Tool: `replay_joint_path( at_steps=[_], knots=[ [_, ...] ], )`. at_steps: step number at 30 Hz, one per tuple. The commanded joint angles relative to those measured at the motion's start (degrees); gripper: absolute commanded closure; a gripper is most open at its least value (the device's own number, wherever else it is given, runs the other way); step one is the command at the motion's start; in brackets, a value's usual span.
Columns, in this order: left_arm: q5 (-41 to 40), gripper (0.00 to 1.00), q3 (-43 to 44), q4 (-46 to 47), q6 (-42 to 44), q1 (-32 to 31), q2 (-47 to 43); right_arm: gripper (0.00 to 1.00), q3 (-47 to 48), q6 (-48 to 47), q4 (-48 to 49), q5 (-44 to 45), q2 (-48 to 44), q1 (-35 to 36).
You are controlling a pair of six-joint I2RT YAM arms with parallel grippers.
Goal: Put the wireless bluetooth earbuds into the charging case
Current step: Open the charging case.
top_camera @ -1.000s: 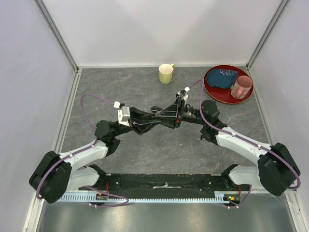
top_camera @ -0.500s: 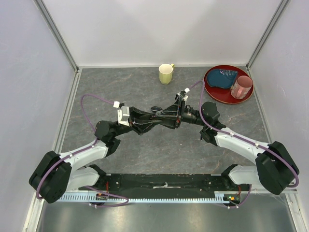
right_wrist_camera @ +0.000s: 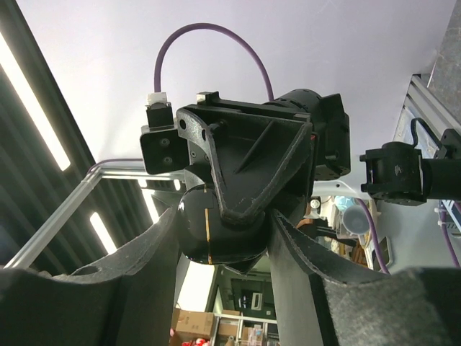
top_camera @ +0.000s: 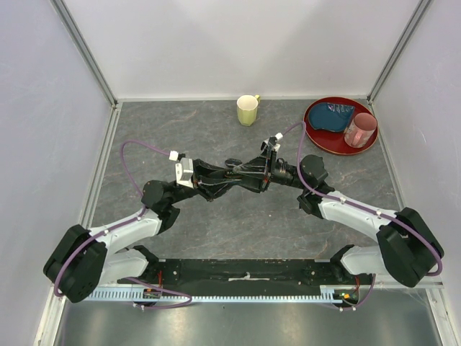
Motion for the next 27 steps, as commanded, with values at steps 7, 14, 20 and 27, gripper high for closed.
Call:
replay_joint_path(
  at_steps=[7,14,20,27],
  knots=[
    [-2.70,0.98,-1.00,2.80,0.69,-0.09,-1.04,0.29,1.78,-7.49,-2.19,3.79,-4.44,-0.06],
    [-4.98,0.98,-2.85,1.13,2.10,-0.09,-3.33,0.18,14.50,-34.20,-38.10,9.15,-11.82,-0.15],
    [-5.78,0.98,-2.85,-0.28,2.63,-0.09,-4.30,0.17,26.37,-59.09,-67.74,17.93,-11.39,0.38],
    [-4.90,0.98,-1.97,-1.34,2.01,-0.09,-4.03,0.17,31.14,-68.16,-75.08,18.56,-9.20,2.92]
  ],
)
